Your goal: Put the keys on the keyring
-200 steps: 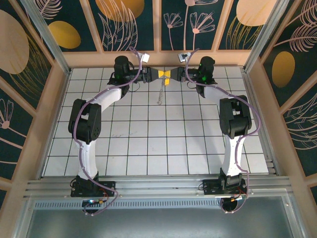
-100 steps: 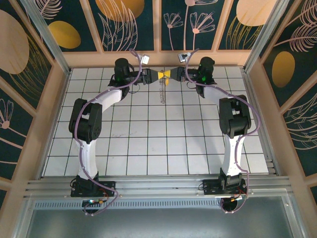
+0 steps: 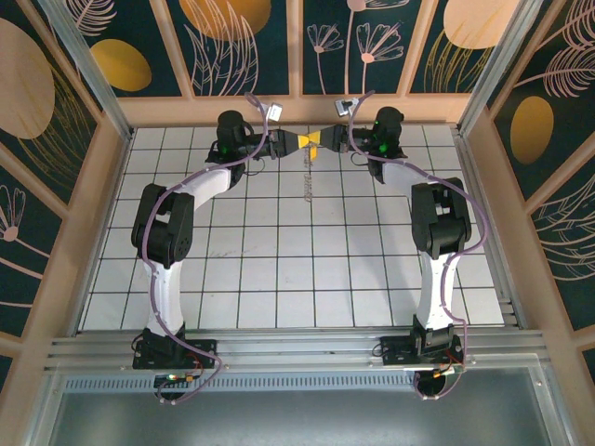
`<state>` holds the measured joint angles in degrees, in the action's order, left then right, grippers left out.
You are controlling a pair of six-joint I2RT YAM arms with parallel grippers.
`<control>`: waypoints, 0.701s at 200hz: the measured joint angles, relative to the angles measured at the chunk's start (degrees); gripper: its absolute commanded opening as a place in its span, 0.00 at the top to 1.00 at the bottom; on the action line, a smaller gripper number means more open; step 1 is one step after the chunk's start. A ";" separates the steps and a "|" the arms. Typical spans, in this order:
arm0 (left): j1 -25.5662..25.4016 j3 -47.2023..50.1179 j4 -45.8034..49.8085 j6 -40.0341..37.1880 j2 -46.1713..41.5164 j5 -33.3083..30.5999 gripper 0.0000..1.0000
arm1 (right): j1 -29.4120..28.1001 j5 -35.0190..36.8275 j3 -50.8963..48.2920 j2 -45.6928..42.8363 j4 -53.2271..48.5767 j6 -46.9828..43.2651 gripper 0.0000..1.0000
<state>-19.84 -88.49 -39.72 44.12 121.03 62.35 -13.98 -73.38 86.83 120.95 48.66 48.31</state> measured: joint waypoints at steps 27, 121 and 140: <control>0.00 0.79 -1.49 1.29 0.00 -0.46 1.00 | 0.00 0.26 -0.66 0.00 0.92 0.02 1.00; -0.98 6.67 -14.21 8.74 -0.04 -1.68 1.00 | 3.13 7.10 -15.17 -10.43 8.68 2.21 0.66; -1.18 7.54 -14.56 9.09 -0.70 -1.70 1.00 | 3.91 9.46 -19.74 -14.10 11.02 2.08 0.66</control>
<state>-21.02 -80.95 -54.28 53.21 120.33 60.64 -10.07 -63.92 67.09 106.85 59.68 50.39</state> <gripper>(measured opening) 0.050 0.342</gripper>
